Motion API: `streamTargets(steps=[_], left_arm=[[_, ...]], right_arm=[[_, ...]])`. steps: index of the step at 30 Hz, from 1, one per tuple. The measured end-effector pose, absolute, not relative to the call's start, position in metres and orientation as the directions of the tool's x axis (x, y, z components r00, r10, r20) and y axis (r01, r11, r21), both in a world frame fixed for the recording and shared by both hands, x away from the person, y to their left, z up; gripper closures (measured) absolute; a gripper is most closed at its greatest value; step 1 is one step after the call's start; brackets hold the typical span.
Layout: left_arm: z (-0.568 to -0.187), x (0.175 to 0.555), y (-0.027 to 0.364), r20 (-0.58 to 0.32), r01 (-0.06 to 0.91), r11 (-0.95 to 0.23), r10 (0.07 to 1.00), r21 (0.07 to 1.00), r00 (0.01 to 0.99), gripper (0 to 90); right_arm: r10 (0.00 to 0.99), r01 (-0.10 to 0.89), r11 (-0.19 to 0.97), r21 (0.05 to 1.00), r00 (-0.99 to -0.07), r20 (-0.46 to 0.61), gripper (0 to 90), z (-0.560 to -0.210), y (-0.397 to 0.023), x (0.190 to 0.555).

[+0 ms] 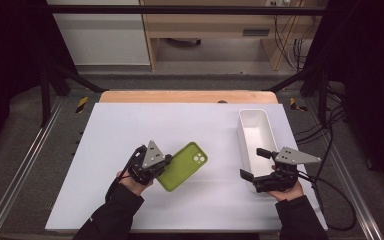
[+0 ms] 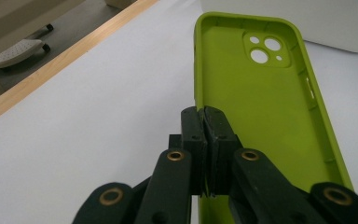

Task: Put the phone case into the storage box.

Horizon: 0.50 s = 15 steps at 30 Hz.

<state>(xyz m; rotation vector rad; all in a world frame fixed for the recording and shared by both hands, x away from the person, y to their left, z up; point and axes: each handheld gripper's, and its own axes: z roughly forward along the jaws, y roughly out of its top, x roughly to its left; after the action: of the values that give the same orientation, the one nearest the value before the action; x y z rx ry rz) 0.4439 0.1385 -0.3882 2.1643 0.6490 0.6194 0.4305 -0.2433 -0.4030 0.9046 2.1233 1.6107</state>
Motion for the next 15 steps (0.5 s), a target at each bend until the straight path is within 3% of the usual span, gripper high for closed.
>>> streamTargets(steps=[15], left_arm=[[-0.392, 0.438, 0.119, 0.246, 0.200, -0.599, 0.578, 0.775, 0.778, 87.7]], right_arm=[[0.645, 0.323, 0.206, 0.924, -0.754, 0.120, 2.9, -0.402, -0.225, 0.435]])
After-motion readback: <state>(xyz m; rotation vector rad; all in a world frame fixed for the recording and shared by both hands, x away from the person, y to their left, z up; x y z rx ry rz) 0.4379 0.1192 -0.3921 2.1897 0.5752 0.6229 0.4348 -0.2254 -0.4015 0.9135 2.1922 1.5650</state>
